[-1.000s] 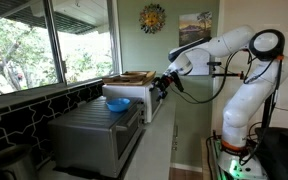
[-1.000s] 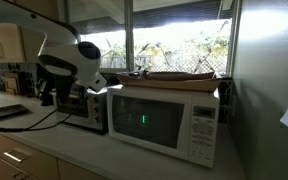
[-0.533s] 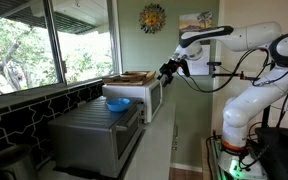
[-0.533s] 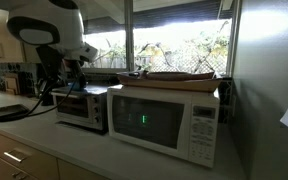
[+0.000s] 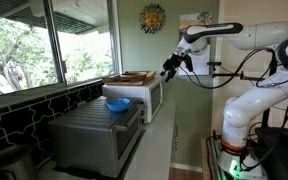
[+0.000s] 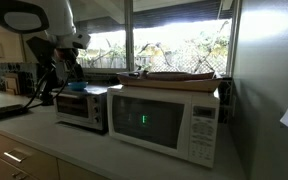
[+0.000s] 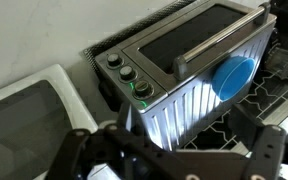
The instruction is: Open the oven door then move the blue bowl from inside the oven to the top of it and close the oven door
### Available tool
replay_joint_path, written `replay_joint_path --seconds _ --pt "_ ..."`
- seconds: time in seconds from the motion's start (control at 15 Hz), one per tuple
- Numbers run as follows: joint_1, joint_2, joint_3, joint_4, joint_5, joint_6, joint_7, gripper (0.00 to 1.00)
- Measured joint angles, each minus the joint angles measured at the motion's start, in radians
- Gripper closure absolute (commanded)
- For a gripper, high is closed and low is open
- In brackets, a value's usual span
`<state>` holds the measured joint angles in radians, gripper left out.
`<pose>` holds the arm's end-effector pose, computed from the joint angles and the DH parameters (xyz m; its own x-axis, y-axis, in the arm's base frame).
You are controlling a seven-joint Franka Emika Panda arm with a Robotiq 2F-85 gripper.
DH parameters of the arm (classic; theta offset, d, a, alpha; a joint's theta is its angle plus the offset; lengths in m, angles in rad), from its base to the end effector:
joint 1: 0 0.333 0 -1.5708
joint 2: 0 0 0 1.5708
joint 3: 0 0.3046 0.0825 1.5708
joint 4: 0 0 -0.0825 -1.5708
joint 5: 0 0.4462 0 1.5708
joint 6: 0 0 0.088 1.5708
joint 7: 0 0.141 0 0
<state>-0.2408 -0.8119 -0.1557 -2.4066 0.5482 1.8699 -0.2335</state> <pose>0.3940 -0.1122 0.5808 0.8871 -0.3117 0.3405 -0.0811 -0.8314 -0.5498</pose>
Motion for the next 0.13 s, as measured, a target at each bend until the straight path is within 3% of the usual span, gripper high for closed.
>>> replay_joint_path --seconds 0.13 --pt "0.002 0.001 0.000 0.000 -0.001 0.000 0.000 0.00"
